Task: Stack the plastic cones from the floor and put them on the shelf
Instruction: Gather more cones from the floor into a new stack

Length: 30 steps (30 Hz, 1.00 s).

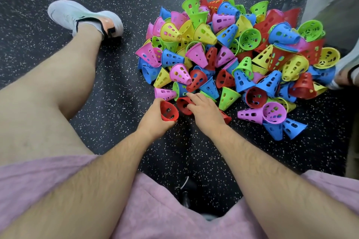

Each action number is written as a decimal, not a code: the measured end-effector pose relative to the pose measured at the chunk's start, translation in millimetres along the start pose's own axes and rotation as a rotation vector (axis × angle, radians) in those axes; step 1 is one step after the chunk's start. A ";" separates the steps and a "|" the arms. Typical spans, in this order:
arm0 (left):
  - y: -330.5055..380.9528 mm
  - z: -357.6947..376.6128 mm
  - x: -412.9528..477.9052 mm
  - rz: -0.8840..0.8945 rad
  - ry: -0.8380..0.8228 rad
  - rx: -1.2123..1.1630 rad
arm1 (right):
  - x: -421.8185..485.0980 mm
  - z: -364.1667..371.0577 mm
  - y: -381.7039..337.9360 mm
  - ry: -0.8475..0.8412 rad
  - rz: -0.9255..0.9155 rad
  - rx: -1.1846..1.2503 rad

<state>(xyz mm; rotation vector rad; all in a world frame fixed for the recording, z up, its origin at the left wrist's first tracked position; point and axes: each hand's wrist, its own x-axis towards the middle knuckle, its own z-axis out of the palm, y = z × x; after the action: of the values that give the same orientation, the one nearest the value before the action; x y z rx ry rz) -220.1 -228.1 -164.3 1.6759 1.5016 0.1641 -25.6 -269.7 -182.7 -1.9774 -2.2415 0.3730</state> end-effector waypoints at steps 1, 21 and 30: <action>0.4 0.0 -0.6 0.003 -0.002 -0.004 | -0.7 -1.4 1.7 0.000 0.000 0.016; 23.6 23.5 7.2 0.047 -0.036 -0.221 | -19.4 -41.7 -9.2 0.271 0.197 0.649; 25.5 48.3 14.8 0.064 -0.090 -0.186 | -17.9 -20.2 20.8 0.171 0.433 0.440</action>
<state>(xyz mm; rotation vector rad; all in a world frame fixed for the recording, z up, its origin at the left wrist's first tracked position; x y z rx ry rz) -167.8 -237.0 -184.1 1.5623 1.3255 0.2513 1.9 -283.1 -167.6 -2.1254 -1.4594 0.6477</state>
